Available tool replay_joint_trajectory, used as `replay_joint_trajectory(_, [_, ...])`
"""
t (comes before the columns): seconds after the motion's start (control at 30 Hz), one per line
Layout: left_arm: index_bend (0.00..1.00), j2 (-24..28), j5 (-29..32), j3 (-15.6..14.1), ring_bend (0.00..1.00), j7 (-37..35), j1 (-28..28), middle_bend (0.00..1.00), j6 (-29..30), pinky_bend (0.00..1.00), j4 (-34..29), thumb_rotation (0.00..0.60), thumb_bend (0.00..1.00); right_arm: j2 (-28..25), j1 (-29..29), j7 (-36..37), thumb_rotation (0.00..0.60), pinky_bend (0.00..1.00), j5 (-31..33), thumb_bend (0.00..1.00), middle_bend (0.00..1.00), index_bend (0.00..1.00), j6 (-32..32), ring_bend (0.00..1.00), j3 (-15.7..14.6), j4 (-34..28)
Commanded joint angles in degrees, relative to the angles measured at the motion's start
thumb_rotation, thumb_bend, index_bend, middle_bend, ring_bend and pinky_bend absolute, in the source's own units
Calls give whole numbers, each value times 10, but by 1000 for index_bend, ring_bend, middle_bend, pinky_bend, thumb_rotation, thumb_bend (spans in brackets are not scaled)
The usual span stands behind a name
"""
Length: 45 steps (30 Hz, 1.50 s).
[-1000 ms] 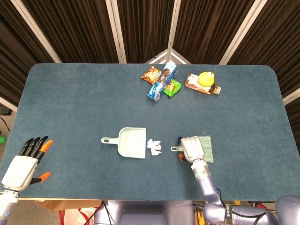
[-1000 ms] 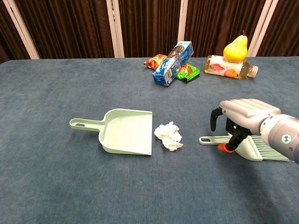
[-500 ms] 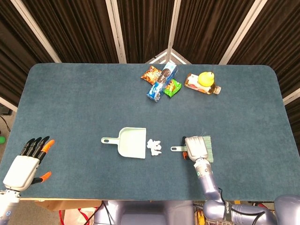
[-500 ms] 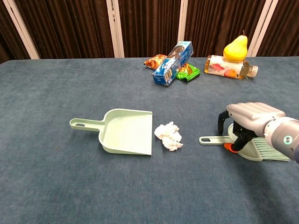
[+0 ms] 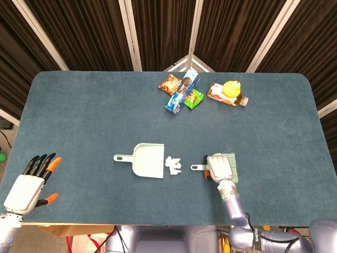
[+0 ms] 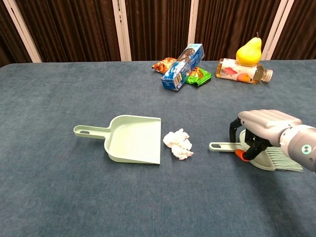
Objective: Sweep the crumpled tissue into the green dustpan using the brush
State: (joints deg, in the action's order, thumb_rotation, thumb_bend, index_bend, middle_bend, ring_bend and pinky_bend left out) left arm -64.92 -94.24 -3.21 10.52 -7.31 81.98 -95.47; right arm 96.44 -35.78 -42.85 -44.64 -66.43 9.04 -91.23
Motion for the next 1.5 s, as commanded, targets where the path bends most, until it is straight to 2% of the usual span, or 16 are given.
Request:
replay_joint_trajectory(0.03, [0, 0, 0, 0, 0, 0, 0, 0, 0, 0, 0, 600, 0, -3, -1, 3, 600, 911, -3, 455, 956, 938, -2, 998, 2, -4])
replay_joint_trajectory(0.33, [0, 0, 3, 0, 0, -1, 0, 0, -2, 0, -4, 600, 0, -28, -1, 37, 600, 911, -26, 456, 956, 948, -14, 998, 25, -45])
replay_joint_trajectory(0.6, [0, 6, 18, 7, 0, 13, -11, 0, -22, 0, -20, 600, 0, -71, -9, 57, 600, 911, 12, 458, 956, 953, -8, 999, 67, -104])
replay_joint_trajectory(0.73, [0, 11, 29, 22, 0, 36, -27, 0, -37, 0, -40, 600, 0, -91, -15, 70, 600, 911, 24, 465, 956, 955, -7, 998, 85, -128])
replay_joint_trajectory(0.97, [0, 10, 62, 60, 0, 85, -71, 0, -82, 1, -79, 600, 0, -122, -21, 84, 600, 911, 26, 471, 956, 963, -14, 998, 100, -160])
replay_joint_trajectory(1.07, [19, 2, 92, 82, 8, 120, -97, 0, -108, 46, -92, 600, 0, -134, -22, 88, 600, 911, 32, 471, 956, 963, -14, 998, 100, -170])
replay_joint_trajectory(1.1, [34, -3, 103, 90, 33, 134, -106, 8, -117, 90, -94, 600, 0, -137, -22, 89, 600, 911, 33, 471, 956, 963, -14, 998, 99, -172])
replay_joint_trajectory(1.2, [58, -20, 152, 116, 118, 184, -139, 87, -149, 179, -102, 600, 0, -145, -23, 95, 600, 911, 35, 471, 956, 963, -16, 999, 98, -178])
replay_joint_trajectory(1.3, [102, -41, 191, 135, 257, 241, -167, 234, -165, 307, -101, 600, 16, -153, -25, 97, 600, 911, 36, 472, 956, 963, -15, 998, 96, -182])
replay_joint_trajectory(1.37, [140, -64, 214, 146, 389, 279, -189, 365, -173, 429, -89, 600, 63, -159, -26, 99, 600, 911, 35, 472, 956, 963, -16, 998, 95, -187])
replay_joint_trajectory(1.47, [230, -104, 265, 157, 720, 332, -221, 718, -188, 695, -74, 600, 163, -167, -29, 103, 600, 911, 38, 473, 956, 963, -17, 998, 96, -191])
replay_joint_trajectory(1.5, [257, -119, 296, 159, 781, 349, -234, 780, -201, 745, -73, 600, 180, -170, -29, 104, 600, 911, 39, 473, 956, 963, -19, 999, 97, -191])
